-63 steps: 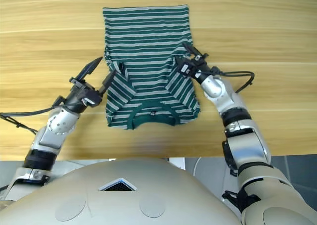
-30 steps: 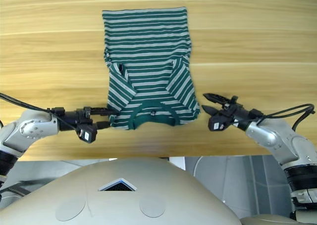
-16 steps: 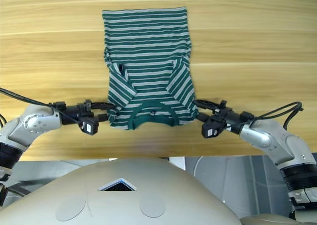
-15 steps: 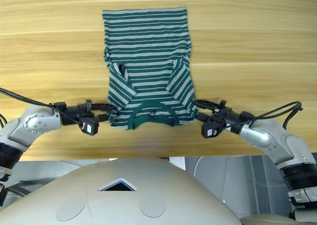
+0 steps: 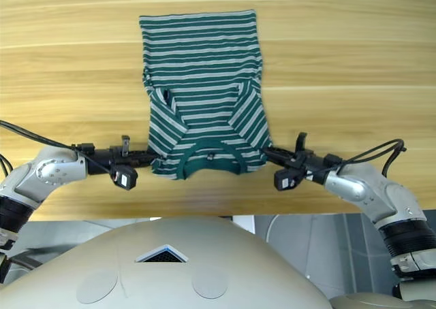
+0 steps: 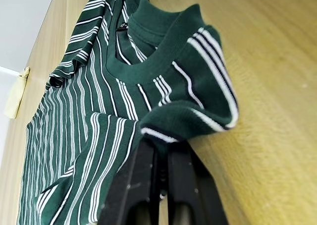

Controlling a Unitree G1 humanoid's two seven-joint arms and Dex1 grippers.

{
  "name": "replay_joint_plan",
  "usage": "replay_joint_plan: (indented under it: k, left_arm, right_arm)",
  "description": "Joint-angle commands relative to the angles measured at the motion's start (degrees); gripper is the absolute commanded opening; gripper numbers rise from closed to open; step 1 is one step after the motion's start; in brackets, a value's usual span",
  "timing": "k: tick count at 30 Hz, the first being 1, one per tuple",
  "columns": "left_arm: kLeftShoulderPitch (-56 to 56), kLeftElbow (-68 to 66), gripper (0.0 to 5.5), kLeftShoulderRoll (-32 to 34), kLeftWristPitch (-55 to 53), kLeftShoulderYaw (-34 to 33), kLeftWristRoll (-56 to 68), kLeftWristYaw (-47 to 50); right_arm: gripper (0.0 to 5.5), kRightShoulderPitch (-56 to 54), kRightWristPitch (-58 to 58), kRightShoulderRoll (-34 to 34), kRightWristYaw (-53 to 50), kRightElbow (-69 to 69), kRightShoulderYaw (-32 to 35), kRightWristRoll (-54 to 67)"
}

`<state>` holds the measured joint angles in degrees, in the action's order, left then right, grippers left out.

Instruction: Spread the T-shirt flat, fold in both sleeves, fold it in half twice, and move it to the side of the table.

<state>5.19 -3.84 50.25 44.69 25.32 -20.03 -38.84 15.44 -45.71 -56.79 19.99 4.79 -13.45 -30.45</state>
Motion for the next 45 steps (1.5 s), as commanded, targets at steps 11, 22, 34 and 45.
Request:
replay_joint_plan:
  k: [11,22,34,45]
  left_arm:
    - [10.7,0.5,0.00,-0.7,-0.8,-3.5,6.2,3.7]
    - [12.2,7.1,0.00,0.4,-5.2,-14.5,12.2,6.2]
    - [-10.6,-9.2,0.00,-17.0,-14.2,-13.3,8.7,12.0]
    - [-25.9,-32.0,0.00,-24.2,-11.8,-14.3,6.0,20.5]
  right_arm:
    - [0.00,5.9,0.8,2.4,5.3,-6.6,-1.7,11.7]
    - [0.00,7.2,8.3,2.0,9.6,-16.4,9.7,28.0]
    - [0.00,-19.4,12.0,20.7,2.0,2.2,6.1,18.7]
    - [0.00,-40.8,10.8,30.0,-12.5,33.9,1.8,6.0]
